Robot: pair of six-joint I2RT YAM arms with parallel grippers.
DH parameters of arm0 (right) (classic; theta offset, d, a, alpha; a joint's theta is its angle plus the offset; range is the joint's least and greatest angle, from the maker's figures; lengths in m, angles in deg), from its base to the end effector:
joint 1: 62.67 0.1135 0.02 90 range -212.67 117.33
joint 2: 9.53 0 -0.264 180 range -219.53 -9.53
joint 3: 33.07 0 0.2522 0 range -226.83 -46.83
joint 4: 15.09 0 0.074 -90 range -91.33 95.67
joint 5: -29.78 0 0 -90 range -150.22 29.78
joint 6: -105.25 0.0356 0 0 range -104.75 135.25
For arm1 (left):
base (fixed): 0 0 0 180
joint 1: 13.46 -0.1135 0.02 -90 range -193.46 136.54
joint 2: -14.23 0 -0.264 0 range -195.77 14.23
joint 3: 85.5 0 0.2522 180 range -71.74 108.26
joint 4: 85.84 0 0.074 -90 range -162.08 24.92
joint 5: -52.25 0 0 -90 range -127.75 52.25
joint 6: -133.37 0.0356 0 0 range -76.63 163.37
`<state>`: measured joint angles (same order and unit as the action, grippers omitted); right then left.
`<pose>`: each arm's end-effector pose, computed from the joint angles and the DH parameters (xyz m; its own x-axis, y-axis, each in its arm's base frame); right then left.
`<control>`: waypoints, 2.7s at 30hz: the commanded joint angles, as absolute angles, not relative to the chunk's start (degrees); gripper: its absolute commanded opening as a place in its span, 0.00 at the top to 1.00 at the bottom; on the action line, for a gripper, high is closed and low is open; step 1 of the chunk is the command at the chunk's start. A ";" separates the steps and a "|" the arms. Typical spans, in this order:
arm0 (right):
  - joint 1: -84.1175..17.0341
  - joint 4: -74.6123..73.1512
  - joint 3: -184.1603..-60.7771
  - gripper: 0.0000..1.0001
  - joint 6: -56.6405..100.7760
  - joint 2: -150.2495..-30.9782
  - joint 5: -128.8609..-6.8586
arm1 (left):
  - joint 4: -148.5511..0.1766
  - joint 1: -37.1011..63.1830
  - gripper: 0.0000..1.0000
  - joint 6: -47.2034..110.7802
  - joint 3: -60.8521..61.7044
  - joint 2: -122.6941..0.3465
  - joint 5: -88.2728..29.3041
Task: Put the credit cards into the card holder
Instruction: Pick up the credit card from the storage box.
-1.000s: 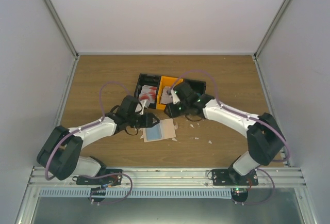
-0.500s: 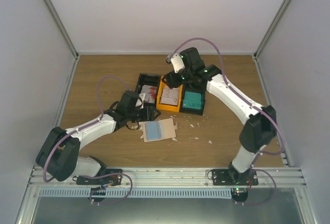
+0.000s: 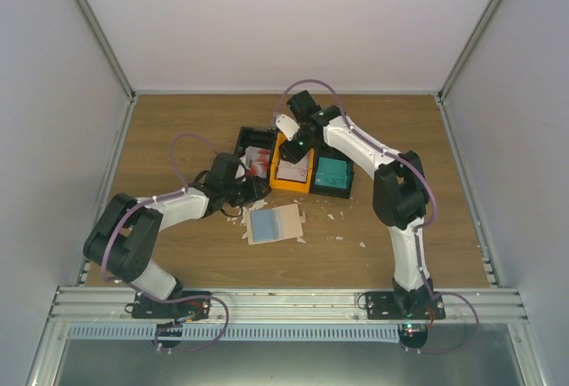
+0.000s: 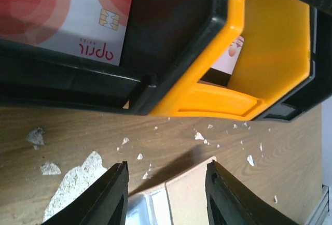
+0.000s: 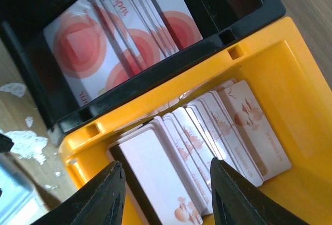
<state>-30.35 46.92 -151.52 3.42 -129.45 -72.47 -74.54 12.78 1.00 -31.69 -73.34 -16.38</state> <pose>0.3783 0.2482 0.2385 -0.6166 -0.6271 -0.4759 -0.7448 0.6606 0.0943 0.2581 -0.1417 0.1613 -0.9021 -0.2550 -0.3480 0.0469 0.7439 -0.6666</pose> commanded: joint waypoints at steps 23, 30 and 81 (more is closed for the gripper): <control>-29.30 51.75 -155.47 0.65 1.57 -140.89 -70.38 | -83.25 12.53 0.61 -1.64 -28.98 -81.12 -21.89; -28.71 52.35 -154.49 0.72 1.91 -139.97 -71.42 | -83.15 12.47 0.62 -1.71 -28.18 -82.18 -21.92; -25.62 50.16 -141.89 0.75 3.63 -128.71 -74.53 | -82.72 12.50 0.63 -1.16 -26.15 -84.20 -22.07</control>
<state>-26.03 48.87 -142.58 4.12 -128.71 -73.50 -79.35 12.74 -2.06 -27.56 -83.35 -19.81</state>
